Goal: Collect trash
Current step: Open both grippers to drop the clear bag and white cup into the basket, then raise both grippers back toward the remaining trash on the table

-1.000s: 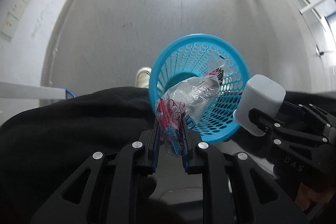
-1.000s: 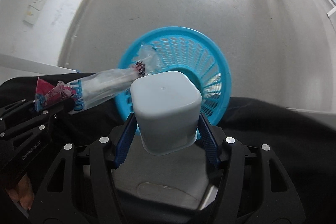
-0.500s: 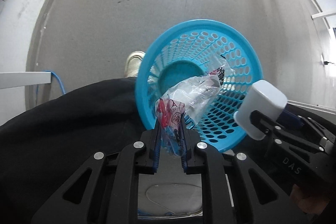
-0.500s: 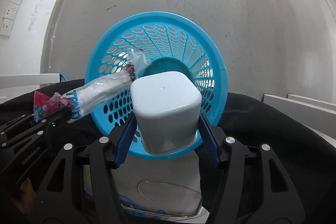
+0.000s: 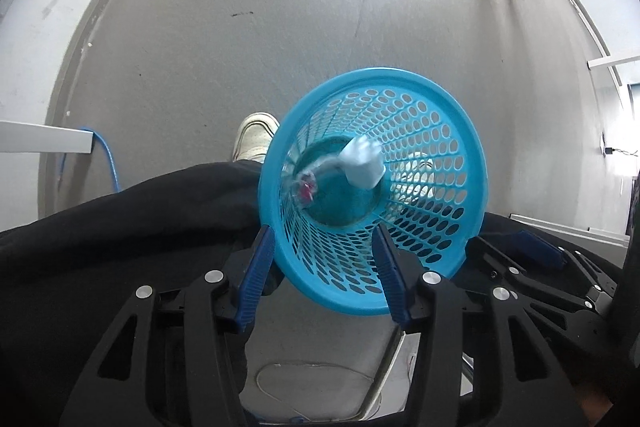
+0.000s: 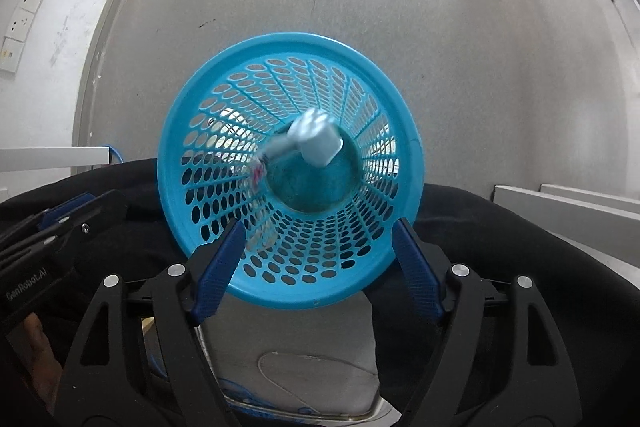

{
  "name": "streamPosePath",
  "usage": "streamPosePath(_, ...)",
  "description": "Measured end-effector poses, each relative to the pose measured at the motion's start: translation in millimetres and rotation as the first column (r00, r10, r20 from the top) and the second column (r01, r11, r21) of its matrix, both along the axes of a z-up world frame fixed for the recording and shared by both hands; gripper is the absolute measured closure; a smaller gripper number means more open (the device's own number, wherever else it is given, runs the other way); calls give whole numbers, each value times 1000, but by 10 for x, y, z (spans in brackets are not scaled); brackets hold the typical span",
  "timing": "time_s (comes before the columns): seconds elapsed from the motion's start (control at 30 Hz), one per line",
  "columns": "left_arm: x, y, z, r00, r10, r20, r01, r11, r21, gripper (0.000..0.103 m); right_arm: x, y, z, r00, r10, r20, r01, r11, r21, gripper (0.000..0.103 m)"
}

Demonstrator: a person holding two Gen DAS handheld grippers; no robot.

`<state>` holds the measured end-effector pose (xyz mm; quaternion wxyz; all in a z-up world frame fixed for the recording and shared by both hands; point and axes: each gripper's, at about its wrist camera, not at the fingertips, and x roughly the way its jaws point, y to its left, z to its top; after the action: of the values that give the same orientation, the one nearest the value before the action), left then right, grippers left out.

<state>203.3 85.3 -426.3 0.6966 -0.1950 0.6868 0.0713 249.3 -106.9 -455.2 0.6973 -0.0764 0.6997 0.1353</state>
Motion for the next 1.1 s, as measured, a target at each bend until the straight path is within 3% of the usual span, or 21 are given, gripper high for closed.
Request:
streamPosePath(0.2, -156, 23, 259, 999, -4, 53, 3, 1000, 12, 53, -160, 44, 291, 996, 56, 75, -56, 998, -1, 28)
streamPosePath(0.43, -394, 0, 637, 989, -5, 151, -4, 998, 55, 52, -422, 11, 698, 987, 80, 142, -89, 994, 60, 25)
streamPosePath(0.7, -673, -122, 1002, 967, -62, 249, 28, 990, 137, 49, -774, -76, 1166, 960, 107, 257, -135, 986, 95, 18)
streamPosePath(1.1, -1220, -198, 1529, 930, -84, 358, 25, 986, 165, 47, -1244, -232, 1711, 931, 131, 340, -188, 972, 139, 17)
